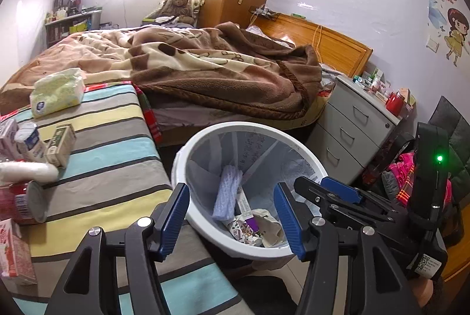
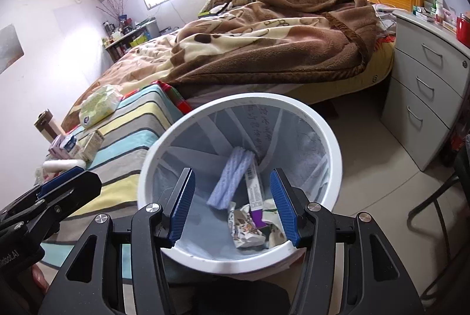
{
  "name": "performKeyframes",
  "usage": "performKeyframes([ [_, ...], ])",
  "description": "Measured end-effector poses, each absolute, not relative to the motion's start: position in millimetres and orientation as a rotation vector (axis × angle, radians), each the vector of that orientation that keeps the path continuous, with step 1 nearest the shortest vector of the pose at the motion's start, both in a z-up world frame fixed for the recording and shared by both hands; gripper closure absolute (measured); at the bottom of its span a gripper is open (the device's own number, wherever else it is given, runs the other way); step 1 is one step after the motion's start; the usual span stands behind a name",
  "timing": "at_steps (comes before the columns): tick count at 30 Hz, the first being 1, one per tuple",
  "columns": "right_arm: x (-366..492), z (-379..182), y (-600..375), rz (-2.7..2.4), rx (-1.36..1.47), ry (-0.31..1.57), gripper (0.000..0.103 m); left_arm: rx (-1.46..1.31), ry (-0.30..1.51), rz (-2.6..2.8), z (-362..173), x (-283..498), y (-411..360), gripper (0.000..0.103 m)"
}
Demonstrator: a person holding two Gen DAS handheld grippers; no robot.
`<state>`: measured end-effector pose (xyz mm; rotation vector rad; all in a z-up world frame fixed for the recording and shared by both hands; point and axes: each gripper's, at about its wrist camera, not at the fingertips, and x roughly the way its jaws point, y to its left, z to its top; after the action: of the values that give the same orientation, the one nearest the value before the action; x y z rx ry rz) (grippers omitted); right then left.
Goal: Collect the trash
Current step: 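Move both open tools back over the table clutter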
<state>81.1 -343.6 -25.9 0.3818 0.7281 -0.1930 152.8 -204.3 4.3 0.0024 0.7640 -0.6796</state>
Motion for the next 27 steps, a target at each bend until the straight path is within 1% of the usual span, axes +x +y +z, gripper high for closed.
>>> performKeyframes([
  [2, 81, -24, -340, -0.185, 0.38, 0.723, 0.048, -0.002, 0.76, -0.666, 7, 151, -197, 0.043],
  [3, 81, -23, -339, -0.18, 0.38, 0.719, 0.046, -0.002, 0.753, -0.656, 8, 150, -193, 0.043],
  [4, 81, -22, -337, -0.173, 0.379, 0.714, 0.044, -0.002, 0.749, -0.653, 10, 149, -190, 0.043],
  [5, 80, -20, -334, -0.164, 0.378, 0.708, 0.038, -0.004, 0.745, -0.648, 11, 147, -186, 0.043],
  [6, 81, -19, -331, -0.159, 0.378, 0.704, 0.036, -0.007, 0.743, -0.643, 12, 146, -182, 0.043],
  [19, 85, -10, -292, -0.075, 0.366, 0.669, 0.036, -0.046, 0.7, -0.527, 23, 136, -115, 0.041],
  [27, 95, -10, -262, -0.007, 0.37, 0.663, 0.035, -0.092, 0.693, -0.418, 20, 136, -60, 0.04],
])
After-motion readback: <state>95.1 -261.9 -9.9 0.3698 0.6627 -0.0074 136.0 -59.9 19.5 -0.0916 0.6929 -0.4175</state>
